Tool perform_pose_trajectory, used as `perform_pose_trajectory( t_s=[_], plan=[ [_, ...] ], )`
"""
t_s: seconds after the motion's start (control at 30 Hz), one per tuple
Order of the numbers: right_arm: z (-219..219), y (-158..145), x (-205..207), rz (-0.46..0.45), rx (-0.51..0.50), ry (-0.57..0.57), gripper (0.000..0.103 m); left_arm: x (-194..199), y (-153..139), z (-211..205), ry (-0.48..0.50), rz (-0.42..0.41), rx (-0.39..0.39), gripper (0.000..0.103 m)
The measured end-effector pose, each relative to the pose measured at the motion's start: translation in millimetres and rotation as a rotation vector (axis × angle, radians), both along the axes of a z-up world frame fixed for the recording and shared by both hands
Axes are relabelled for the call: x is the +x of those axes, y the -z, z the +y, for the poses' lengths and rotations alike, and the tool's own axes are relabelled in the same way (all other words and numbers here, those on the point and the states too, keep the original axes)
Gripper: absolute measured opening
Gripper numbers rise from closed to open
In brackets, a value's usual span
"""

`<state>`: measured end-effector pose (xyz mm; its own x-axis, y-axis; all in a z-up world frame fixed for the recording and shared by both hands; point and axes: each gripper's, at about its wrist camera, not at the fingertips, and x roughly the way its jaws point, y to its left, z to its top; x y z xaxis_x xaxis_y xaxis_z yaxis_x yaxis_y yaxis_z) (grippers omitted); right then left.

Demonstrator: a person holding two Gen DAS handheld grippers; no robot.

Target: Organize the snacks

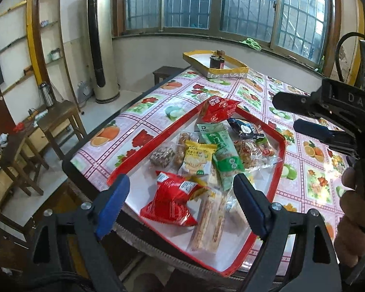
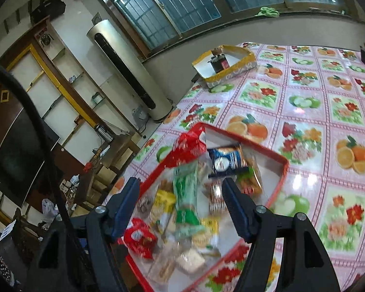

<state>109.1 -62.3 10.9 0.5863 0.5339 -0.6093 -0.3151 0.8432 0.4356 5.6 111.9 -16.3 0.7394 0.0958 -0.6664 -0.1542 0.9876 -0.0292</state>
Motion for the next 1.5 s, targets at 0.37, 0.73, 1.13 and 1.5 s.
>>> perform_pose_trajectory(
  t_s=[0.37,0.73,1.13,1.5],
  plan=[
    [-1,4,-45,-0.021,-0.053,0.027,0.070,-30,-7,-1,0.046,-0.002,-0.016,0.092],
    [-2,-5,-59,-0.009,-0.019,0.066,0.072,-52,-20,8,-0.014,-0.045,-0.018,0.094],
    [-4,-14,-84,-0.014,-0.092,0.128,0.073,-65,-25,10,-0.025,-0.039,0.040,0.096],
    [-7,-22,-105,-0.054,-0.101,0.146,0.076,-69,-25,4,-0.024,-0.040,0.067,0.100]
  ],
)
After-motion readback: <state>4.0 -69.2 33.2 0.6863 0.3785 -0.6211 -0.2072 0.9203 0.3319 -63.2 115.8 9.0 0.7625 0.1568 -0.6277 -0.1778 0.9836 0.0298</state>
